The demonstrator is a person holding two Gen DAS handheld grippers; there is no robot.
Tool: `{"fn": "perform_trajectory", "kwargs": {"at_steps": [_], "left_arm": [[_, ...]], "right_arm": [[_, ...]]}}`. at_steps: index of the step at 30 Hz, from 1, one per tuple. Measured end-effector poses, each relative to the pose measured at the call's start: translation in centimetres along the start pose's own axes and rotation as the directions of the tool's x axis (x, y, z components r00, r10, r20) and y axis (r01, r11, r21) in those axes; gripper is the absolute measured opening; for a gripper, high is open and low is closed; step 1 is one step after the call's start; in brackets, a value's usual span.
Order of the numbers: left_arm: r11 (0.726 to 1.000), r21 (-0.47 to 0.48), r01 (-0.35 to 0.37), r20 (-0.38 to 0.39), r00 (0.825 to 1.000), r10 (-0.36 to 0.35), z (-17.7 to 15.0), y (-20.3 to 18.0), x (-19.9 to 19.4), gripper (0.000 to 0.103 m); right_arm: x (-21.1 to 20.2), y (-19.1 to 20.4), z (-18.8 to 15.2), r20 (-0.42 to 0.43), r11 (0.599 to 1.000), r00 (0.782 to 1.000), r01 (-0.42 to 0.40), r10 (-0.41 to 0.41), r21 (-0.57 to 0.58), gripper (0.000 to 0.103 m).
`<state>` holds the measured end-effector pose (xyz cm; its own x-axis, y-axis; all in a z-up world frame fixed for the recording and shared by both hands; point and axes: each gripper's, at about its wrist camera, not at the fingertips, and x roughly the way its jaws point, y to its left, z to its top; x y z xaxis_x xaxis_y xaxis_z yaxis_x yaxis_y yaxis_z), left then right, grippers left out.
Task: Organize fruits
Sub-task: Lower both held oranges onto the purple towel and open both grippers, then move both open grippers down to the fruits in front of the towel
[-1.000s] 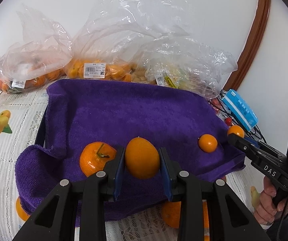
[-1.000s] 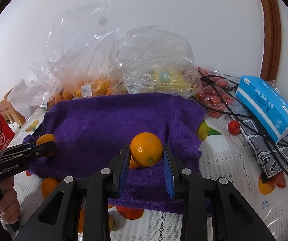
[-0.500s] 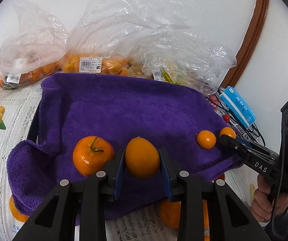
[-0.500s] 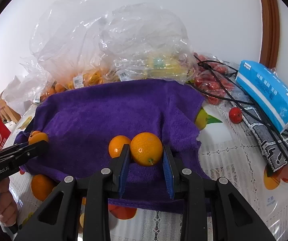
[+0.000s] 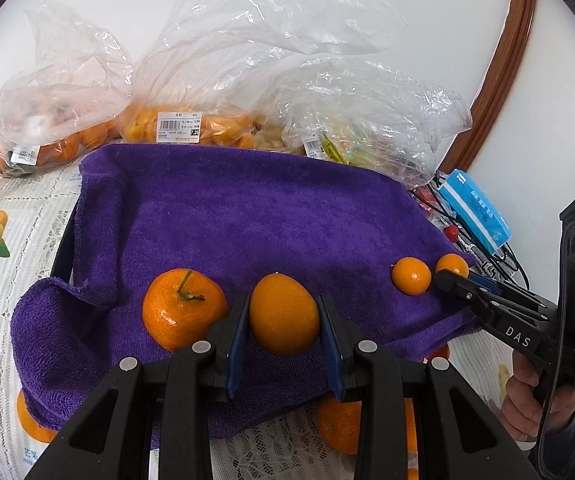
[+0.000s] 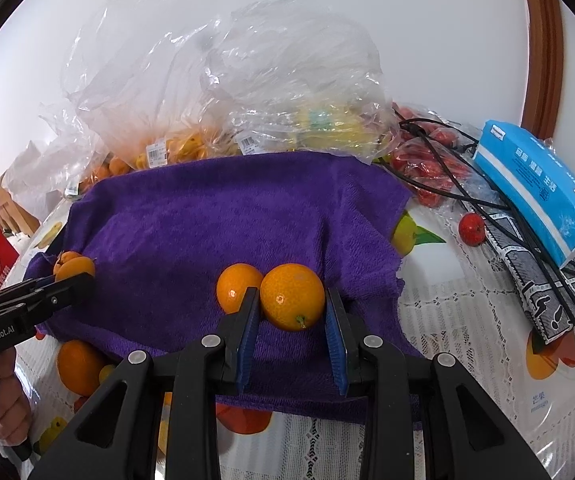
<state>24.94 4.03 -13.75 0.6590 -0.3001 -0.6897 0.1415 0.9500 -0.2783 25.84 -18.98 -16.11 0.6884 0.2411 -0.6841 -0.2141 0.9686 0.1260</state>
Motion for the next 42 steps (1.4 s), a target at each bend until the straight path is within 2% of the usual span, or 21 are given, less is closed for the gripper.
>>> {"fn": "perform_trajectory", "kwargs": {"at_steps": [3,6,9,18,27,32,42], "left_arm": [[1.0,0.004,0.003,-0.003,1.0,-0.003,-0.1,-0.1,0.0,0.032],[1.0,0.007,0.016,-0.006,1.0,-0.016,-0.1,-0.3,0.0,0.04],[1.0,0.012,0.012,-0.001,1.0,-0.012,-0.2,-0.5,-0.2,0.045],[1.0,0.013,-0.016,0.047,0.999,0.015,-0.2,-0.5,-1.5,0.045],[0.998,0.048,-0.046,0.108,0.993,0.041,-0.7,-1.0,-3.9,0.05],[0.998,0.034,-0.057,0.124,0.991,0.053,-1.6,-0.4,-5.3,0.051],[0.996,-0.014,-0.092,0.127,0.988,0.093,-4.1,1.5,-7.4,0.052]], "right_arm": [[0.0,0.0,0.0,-0.001,1.0,1.0,-0.005,0.005,-0.005,0.032],[0.0,0.0,0.1,-0.007,1.0,1.0,-0.012,0.012,-0.004,0.033],[-0.2,-0.1,0.1,-0.006,1.0,1.0,-0.014,0.014,-0.003,0.034],[-2.5,0.4,0.1,0.069,1.0,0.998,0.006,-0.006,-0.006,0.035],[-5.2,2.4,-2.1,0.092,0.993,0.989,-0.113,0.114,-0.01,0.035],[-5.7,2.9,-3.8,0.061,0.988,0.986,-0.155,0.155,0.008,0.035],[-4.7,4.6,-5.9,-0.04,0.988,0.987,-0.155,0.154,-0.022,0.028]]}}
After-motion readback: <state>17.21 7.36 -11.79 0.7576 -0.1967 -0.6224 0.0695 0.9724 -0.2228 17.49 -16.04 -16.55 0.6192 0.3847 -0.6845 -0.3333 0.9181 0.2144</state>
